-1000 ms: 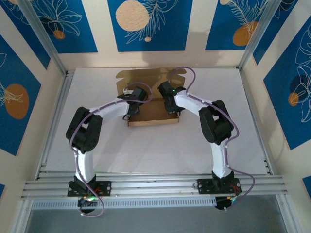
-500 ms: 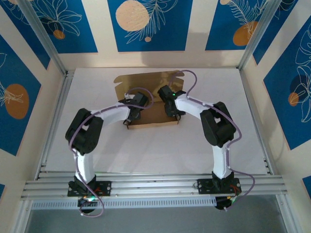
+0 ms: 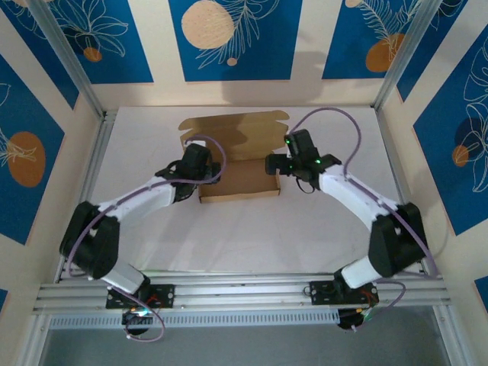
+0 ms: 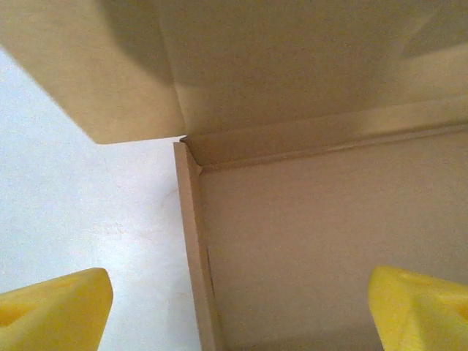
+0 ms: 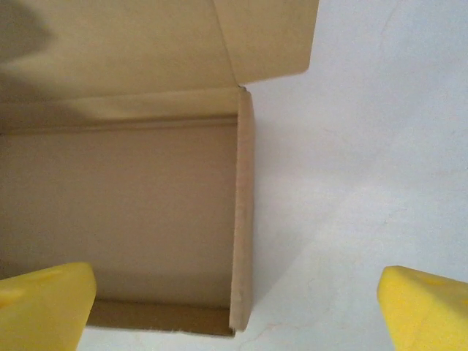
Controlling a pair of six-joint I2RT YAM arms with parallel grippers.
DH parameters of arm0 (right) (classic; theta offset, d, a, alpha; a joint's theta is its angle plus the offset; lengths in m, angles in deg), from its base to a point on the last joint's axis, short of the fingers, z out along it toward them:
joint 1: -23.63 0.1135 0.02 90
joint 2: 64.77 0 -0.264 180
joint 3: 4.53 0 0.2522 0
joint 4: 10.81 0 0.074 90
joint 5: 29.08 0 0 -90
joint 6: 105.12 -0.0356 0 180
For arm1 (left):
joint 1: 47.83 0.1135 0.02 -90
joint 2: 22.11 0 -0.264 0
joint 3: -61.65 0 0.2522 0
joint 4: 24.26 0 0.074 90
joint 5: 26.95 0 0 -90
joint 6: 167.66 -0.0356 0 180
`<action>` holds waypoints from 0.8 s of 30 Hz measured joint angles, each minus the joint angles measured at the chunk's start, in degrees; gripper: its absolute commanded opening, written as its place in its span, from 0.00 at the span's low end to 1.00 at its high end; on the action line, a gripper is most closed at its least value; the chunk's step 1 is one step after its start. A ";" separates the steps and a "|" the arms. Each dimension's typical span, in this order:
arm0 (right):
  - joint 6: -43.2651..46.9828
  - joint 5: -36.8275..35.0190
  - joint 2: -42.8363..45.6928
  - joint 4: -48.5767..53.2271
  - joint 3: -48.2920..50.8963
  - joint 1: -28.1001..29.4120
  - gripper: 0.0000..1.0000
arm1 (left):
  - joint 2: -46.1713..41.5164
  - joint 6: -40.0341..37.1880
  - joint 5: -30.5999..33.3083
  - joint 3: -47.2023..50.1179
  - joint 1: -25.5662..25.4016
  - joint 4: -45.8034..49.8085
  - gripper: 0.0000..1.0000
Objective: Fold the paper box
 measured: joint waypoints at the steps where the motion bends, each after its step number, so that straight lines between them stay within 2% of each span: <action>1: 1.01 0.94 2.75 -1.33 1.16 -0.55 0.99 | -2.69 -1.86 -0.90 1.81 0.11 -1.27 0.93; 4: 2.99 4.35 8.98 -6.75 2.82 -3.56 0.98 | -11.26 -7.69 -4.37 7.72 0.52 -6.93 0.93; 5: 3.98 4.83 10.54 -9.70 3.30 -4.70 0.96 | -13.55 -9.22 -5.88 8.94 1.18 -8.52 0.94; 8: 7.74 6.51 12.22 -19.43 5.42 -7.56 0.92 | -15.08 -12.81 -10.56 8.90 5.86 -13.00 0.94; 12: 14.78 13.05 9.57 -25.20 5.60 -10.38 0.90 | -12.68 -17.42 -16.28 8.76 12.81 -18.18 0.95; 16: 22.49 22.75 3.23 -26.03 2.97 -13.44 0.91 | -6.62 -18.99 -24.92 5.99 19.26 -20.57 0.91; 19: 27.02 26.58 -1.46 -25.31 0.35 -15.39 0.94 | -2.12 -18.88 -30.75 3.08 23.30 -22.08 0.91; 24: 33.38 30.73 -8.87 -23.96 -4.81 -16.61 0.96 | 2.71 -18.14 -38.47 0.17 26.03 -26.38 0.87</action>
